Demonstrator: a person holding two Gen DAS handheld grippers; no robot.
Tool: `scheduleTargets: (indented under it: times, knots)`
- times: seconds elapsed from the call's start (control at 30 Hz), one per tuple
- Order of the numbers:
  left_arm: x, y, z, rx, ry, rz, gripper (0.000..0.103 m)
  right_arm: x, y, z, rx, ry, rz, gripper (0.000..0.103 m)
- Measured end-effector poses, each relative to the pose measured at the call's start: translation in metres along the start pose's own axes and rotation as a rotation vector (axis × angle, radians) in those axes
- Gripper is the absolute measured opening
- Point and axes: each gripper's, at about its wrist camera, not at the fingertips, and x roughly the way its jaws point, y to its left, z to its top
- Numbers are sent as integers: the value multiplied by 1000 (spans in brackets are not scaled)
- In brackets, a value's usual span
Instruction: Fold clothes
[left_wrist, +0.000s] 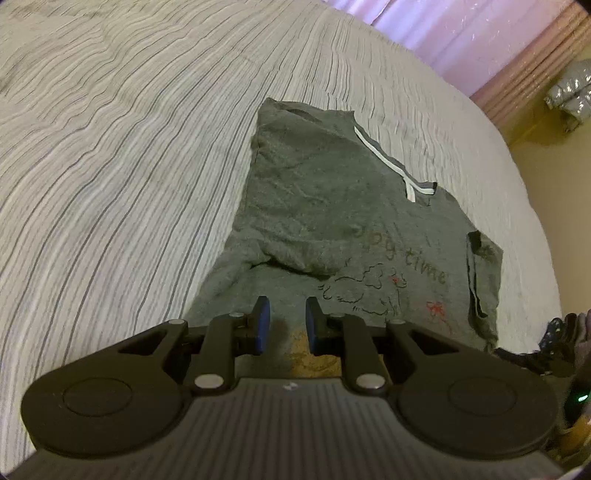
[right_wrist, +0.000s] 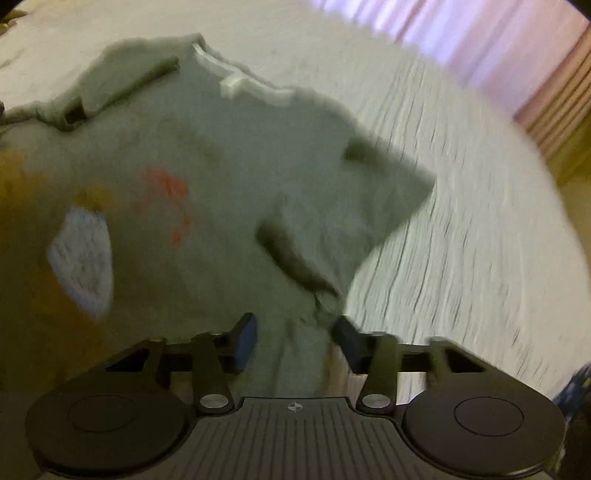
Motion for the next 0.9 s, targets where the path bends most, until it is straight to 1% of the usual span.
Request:
scheduleTargets:
  times: [0.03, 0.13, 0.23, 0.3, 0.4, 0.5, 0.57, 0.63, 0.67, 0.7, 0.73, 0.77, 0.8, 0.87, 0.9]
  knots:
    - [-1, 0, 1, 4, -3, -2, 15, -1, -4, 0, 31, 8, 24, 43]
    - [0, 3, 8, 0, -7, 13, 15, -16, -48, 14, 288, -33, 139, 43]
    - [3, 5, 16, -16, -21, 22, 15, -5, -82, 41, 407, -50, 99, 43]
    - [6, 4, 20, -22, -29, 21, 15, 2, -81, 69, 333, -112, 27, 43]
    - [13, -1, 23, -18, -25, 13, 15, 17, -59, 111, 219, -179, -2, 43]
    - [19, -3, 25, -19, -17, 5, 15, 45, -28, 136, 108, -163, -57, 43]
    - [21, -2, 26, -27, -16, 5, 15, 67, -7, 146, 48, -137, -110, 43]
    - [24, 1, 28, -37, -15, 11, 15, 87, -1, 148, 21, -98, -165, 43]
    - [25, 2, 29, -41, -15, 15, 15, 95, 1, 149, 10, -90, -194, 23]
    - [26, 4, 30, -45, -15, 19, 15, 102, 4, 150, 0, -84, -224, 0]
    - [26, 5, 31, -47, -17, 23, 15, 107, 5, 151, 3, -90, -239, 0]
    - [26, 7, 31, -51, -18, 28, 15, 105, 3, 150, 17, -118, -236, 0]
    - [27, 8, 32, -55, -18, 31, 15, 98, 2, 147, 30, -164, -219, 0]
    - [29, 12, 34, -64, -17, 38, 15, 84, 6, 145, 22, -293, -128, 0]
    - [30, 13, 35, -68, -17, 41, 15, 78, 9, 141, 8, -353, -70, 0]
